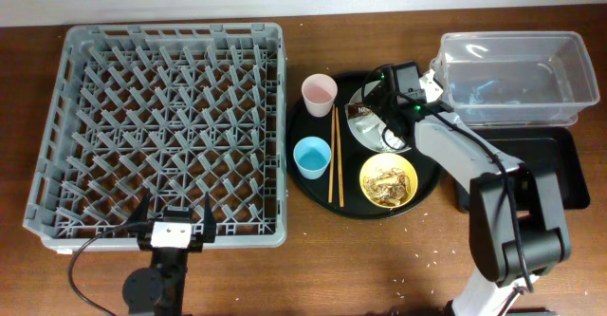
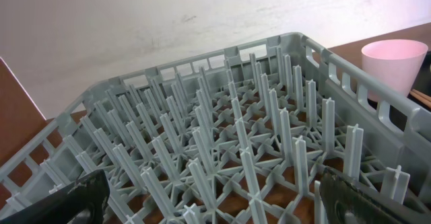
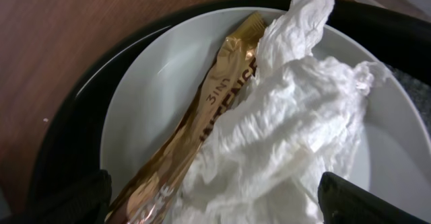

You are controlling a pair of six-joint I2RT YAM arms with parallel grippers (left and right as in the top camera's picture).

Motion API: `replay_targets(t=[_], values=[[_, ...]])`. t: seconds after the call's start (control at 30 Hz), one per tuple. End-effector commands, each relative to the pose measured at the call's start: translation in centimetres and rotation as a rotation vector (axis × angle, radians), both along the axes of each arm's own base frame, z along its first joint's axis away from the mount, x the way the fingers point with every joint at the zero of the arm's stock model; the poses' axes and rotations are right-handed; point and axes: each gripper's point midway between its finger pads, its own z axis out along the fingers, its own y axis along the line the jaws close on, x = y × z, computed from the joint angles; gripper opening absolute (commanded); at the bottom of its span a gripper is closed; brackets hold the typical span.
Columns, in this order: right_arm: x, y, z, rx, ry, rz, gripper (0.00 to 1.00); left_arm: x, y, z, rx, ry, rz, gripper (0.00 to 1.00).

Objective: Sort waste into correct bins and load items into the dishwasher rack
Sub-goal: 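Reach the right gripper to the white plate and grasp the tissue, then carry the tissue with the right gripper into the clear bin and release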

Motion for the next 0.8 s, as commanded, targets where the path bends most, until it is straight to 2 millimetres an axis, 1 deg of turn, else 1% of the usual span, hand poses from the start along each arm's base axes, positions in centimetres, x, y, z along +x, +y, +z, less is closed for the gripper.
replay_targets(t=[0.0,0.1,0.17,0.2,0.27,0.3,0.33,0.37,0.4,0.47,0.53,0.63,0.7,0.77], values=[[0.3,-0.3,-1.4,-0.024,0.018,-0.027,0.99,0.0,0.0,-0.2,0.004,0.001,-0.002,0.99],[0.1,-0.3,-2.6,-0.027,0.046,-0.025,0.99,0.0,0.0,-0.2,0.004,0.001,-0.002,0.99],[0.1,-0.2,-2.8,-0.022,0.049,-0.021,0.90,0.0,0.0,-0.2,0.004,0.001,-0.002,0.99],[0.0,-0.2,-2.8,-0.022,0.050,-0.021,0.80,0.0,0.0,-0.2,0.004,0.000,-0.002,0.99],[0.0,-0.2,-2.8,-0.022,0.053,-0.020,0.41,0.0,0.0,-0.2,0.004,0.000,-0.002,0.99],[0.0,-0.2,-2.8,-0.023,0.053,-0.019,0.30,0.0,0.0,-0.2,0.004,0.001,-0.002,0.99],[-0.1,-0.2,-2.9,-0.022,0.056,-0.018,0.16,0.0,0.0,-0.2,0.004,0.001,-0.002,0.99],[-0.1,-0.1,-2.9,-0.019,0.058,-0.012,0.07,0.0,0.0,-0.2,0.004,0.000,-0.002,0.99],[-0.1,0.2,-2.9,-0.009,0.061,0.002,0.04,0.0,0.0,-0.2,0.004,0.000,-0.002,0.99],[-0.1,0.5,-3.0,-0.004,0.064,0.022,0.04,0.0,0.0,-0.2,0.004,0.000,-0.002,0.99],[0.1,0.9,-2.2,-0.006,0.050,0.074,0.04,0.0,0.0,-0.2,0.004,0.000,-0.002,0.99],[1.5,1.8,1.9,-0.030,-0.036,0.184,0.04,0.0,0.0,-0.2,0.004,0.000,-0.002,0.99],[2.1,1.8,5.9,-0.072,-0.108,0.241,0.04,0.0,0.0,-0.2,0.004,0.000,-0.002,0.99],[2.3,1.2,9.1,-0.103,-0.159,0.251,0.04,0.0,0.0,-0.2,0.004,0.001,-0.002,0.99]])
